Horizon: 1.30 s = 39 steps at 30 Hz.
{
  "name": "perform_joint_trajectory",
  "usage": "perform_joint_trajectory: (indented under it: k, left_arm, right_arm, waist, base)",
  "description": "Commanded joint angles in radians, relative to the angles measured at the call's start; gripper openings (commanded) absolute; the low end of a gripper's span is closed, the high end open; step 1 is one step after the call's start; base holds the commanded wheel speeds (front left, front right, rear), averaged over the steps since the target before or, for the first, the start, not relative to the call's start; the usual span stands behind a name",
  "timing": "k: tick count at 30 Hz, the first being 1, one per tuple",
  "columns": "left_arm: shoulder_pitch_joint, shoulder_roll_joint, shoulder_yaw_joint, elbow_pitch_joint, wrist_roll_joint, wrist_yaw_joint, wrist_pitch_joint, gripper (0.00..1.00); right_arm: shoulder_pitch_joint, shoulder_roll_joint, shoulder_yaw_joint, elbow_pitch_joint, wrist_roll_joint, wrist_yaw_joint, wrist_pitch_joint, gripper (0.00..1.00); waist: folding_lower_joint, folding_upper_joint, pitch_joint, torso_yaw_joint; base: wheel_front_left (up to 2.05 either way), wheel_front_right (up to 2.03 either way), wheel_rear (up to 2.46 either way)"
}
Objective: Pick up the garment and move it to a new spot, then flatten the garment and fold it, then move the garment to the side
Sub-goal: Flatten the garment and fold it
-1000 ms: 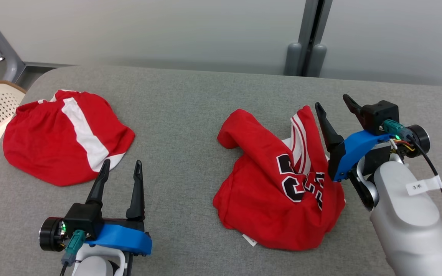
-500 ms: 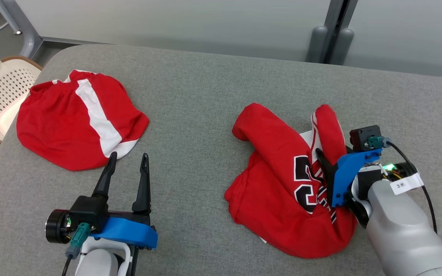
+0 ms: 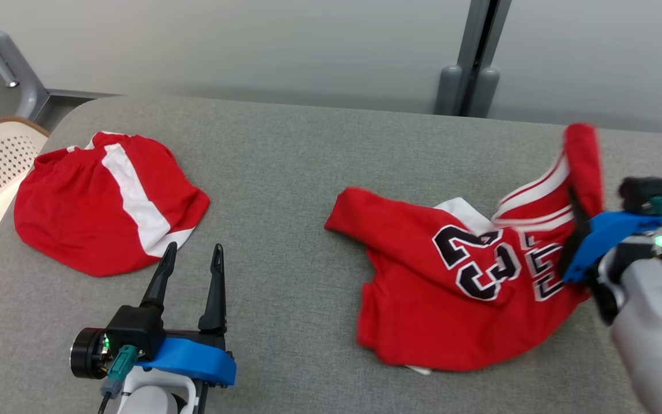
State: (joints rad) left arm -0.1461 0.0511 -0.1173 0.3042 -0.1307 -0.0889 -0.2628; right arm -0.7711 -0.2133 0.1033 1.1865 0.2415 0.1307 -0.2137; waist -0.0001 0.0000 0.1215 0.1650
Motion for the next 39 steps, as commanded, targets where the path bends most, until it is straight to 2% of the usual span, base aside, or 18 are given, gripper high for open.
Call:
perform_joint_trajectory:
  k: [1, 6, 9, 16, 21, 25, 28, 29, 30, 34, 36, 37, 38, 39]
  left_arm:
    - [0.008, -0.001, 0.003, -0.002, 0.003, 0.0, -0.003, 1.0]
    - [0.017, -0.001, 0.003, -0.004, 0.004, -0.003, -0.003, 1.0]
    - [0.02, -0.001, 0.0, -0.004, 0.0, -0.004, -0.003, 1.0]
    - [0.044, -0.001, 0.003, -0.002, -0.013, 0.003, -0.003, 1.0]
    - [0.06, -0.001, 0.005, -0.008, -0.019, 0.006, -0.003, 1.0]
    - [0.05, -0.001, 0.002, -0.014, -0.024, 0.005, -0.003, 1.0]
    - [0.039, -0.001, 0.002, -0.016, -0.027, 0.002, -0.003, 1.0]
    - [0.034, -0.001, 0.002, -0.016, -0.028, 0.002, -0.003, 1.0]
    - [0.034, -0.001, 0.002, -0.016, -0.028, 0.002, -0.003, 1.0]
    - [0.025, -0.001, -0.002, -0.012, -0.033, 0.002, -0.003, 1.0]
    - [0.019, -0.001, -0.009, -0.008, -0.036, 0.002, -0.003, 1.0]
    - [0.018, -0.001, -0.01, -0.005, -0.036, 0.004, -0.003, 1.0]
    - [0.017, -0.001, -0.011, -0.004, -0.038, 0.006, -0.003, 1.0]
    - [0.017, -0.001, -0.01, -0.004, -0.038, 0.007, -0.003, 1.0]
  right_arm:
    - [-0.027, -0.04, -0.018, -0.012, 0.019, 0.0, -0.019, 0.0]
    - [-0.068, -0.123, -0.063, -0.054, 0.034, 0.0, -0.045, 0.0]
    - [-0.075, -0.146, -0.078, -0.107, 0.024, 0.0, -0.05, 0.0]
    - [0.03, -0.068, -0.025, -0.335, 0.002, 0.0, -0.053, 0.0]
    - [0.167, 0.036, 0.096, -0.512, 0.007, 0.0, -0.053, 0.0]
    - [0.251, 0.101, 0.232, -0.581, 0.012, 0.0, -0.052, 0.0]
    - [0.29, 0.133, 0.348, -0.593, 0.021, 0.0, -0.046, 0.0]
    - [0.299, 0.148, 0.422, -0.589, 0.026, 0.0, -0.046, 0.0]
    - [0.299, 0.148, 0.422, -0.589, 0.026, 0.0, -0.046, 0.0]
    - [0.317, 0.162, 0.571, -0.545, 0.055, 0.0, -0.046, 0.0]
    - [0.325, 0.163, 0.647, -0.545, 0.108, 0.0, -0.047, 0.0]
    - [0.327, 0.162, 0.678, -0.54, 0.128, 0.0, -0.047, 0.31]
    - [0.329, 0.162, 0.707, -0.539, 0.151, 0.0, -0.047, 1.0]
    - [0.331, 0.162, 0.725, -0.539, 0.17, 0.0, -0.048, 1.0]
  waist:
    - [0.0001, 0.0, -0.013, -0.013]
    - [0.0001, 0.0, -0.026, -0.023]
    - [0.0001, 0.0, -0.037, -0.025]
    - [0.0001, 0.0, -0.073, -0.027]
    - [0.0001, 0.0, -0.088, -0.023]
    - [0.0001, 0.0, -0.074, -0.013]
    - [0.0001, 0.0, -0.058, -0.003]
    - [0.0001, 0.0, -0.047, 0.003]
    - [0.0001, 0.0, -0.047, 0.003]
    - [0.0001, 0.0, -0.037, 0.016]
    - [0.0001, 0.0, -0.036, 0.026]
    - [0.0001, 0.0, -0.036, 0.03]
    - [0.0001, 0.0, -0.036, 0.031]
    - [0.0001, 0.0, -0.037, 0.032]
  base:
    - [0.0, 0.0, 0.0]
    - [0.0, 0.0, 0.0]
    - [0.0, 0.0, 0.0]
    - [0.0, 0.0, 0.0]
    - [0.0, 0.0, 0.0]
    - [0.0, 0.0, 0.0]
    - [0.0, 0.0, 0.0]
    - [0.0, 0.0, 0.0]
    - [0.0, 0.0, 0.0]
    - [0.0, 0.0, 0.0]
    - [0.0, 0.0, 0.0]
    - [0.0, 0.0, 0.0]
    - [0.0, 0.0, 0.0]
    - [0.0, 0.0, 0.0]
